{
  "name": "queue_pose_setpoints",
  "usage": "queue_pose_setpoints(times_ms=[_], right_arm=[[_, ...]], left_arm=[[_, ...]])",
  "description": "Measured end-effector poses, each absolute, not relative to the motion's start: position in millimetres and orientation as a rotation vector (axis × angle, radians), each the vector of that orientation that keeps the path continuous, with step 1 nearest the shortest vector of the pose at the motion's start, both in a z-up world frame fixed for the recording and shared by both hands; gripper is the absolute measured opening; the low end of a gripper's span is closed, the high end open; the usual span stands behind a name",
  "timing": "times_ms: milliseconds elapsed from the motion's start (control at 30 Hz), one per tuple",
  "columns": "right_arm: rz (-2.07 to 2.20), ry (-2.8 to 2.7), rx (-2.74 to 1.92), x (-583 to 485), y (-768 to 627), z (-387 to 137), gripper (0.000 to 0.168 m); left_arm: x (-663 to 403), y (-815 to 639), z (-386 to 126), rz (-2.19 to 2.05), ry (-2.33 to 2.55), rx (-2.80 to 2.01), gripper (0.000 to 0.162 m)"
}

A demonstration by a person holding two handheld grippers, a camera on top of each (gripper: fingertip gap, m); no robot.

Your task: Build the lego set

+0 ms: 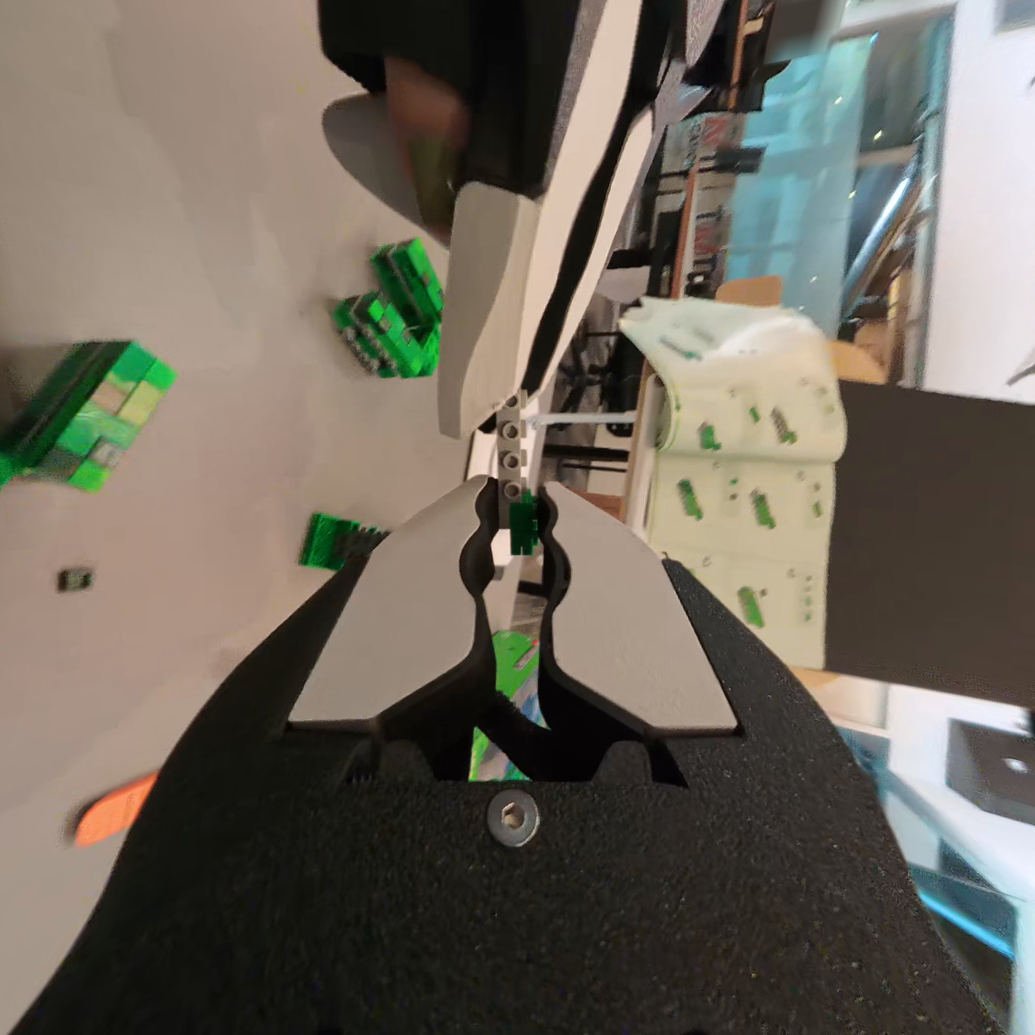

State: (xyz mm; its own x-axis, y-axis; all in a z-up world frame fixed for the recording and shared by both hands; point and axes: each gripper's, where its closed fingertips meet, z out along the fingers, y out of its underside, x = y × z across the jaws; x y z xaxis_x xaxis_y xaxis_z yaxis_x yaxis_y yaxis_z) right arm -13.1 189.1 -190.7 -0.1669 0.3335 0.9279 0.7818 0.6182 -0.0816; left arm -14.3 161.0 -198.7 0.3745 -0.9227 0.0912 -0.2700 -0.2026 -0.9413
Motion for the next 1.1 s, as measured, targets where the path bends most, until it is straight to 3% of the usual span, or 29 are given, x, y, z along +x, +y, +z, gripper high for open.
queue_pose_setpoints(times_ms=[33, 100, 167, 267, 433, 500, 633, 867, 1100], right_arm=[[-0.517, -1.747, -0.887, -21, 189, -188, 0.012], [-0.497, -1.672, -0.822, -38, 187, -175, 0.018], [-0.515, -1.558, -0.828, -44, 195, -156, 0.046], [-0.358, -1.291, -0.998, -45, 209, -129, 0.047], [0.315, -0.824, -1.147, -90, 188, -115, 0.048], [0.493, -0.682, -1.130, -119, 181, -117, 0.041], [0.565, -0.602, -1.107, -182, 189, -142, 0.001], [0.594, -0.518, -1.140, -247, 221, -192, 0.000], [0.426, -0.740, -0.934, -257, 206, -186, 0.000]], left_arm=[[-22, 161, -197, -0.868, 1.054, -1.692, 0.017], [-40, 164, -190, -0.809, 1.020, -1.644, 0.017], [-63, 171, -183, -0.699, 0.973, -1.574, 0.017], [-107, 189, -174, -0.462, 0.854, -1.465, 0.017], [-177, 216, -180, -0.216, 0.669, -1.384, 0.017], [-202, 226, -190, -0.133, 0.621, -1.395, 0.017], [-255, 237, -209, 0.011, 0.512, -1.425, 0.017], [-321, 245, -225, 0.063, 0.330, -1.479, 0.017], [-317, 254, -236, 0.001, 0.341, -1.498, 0.017]])
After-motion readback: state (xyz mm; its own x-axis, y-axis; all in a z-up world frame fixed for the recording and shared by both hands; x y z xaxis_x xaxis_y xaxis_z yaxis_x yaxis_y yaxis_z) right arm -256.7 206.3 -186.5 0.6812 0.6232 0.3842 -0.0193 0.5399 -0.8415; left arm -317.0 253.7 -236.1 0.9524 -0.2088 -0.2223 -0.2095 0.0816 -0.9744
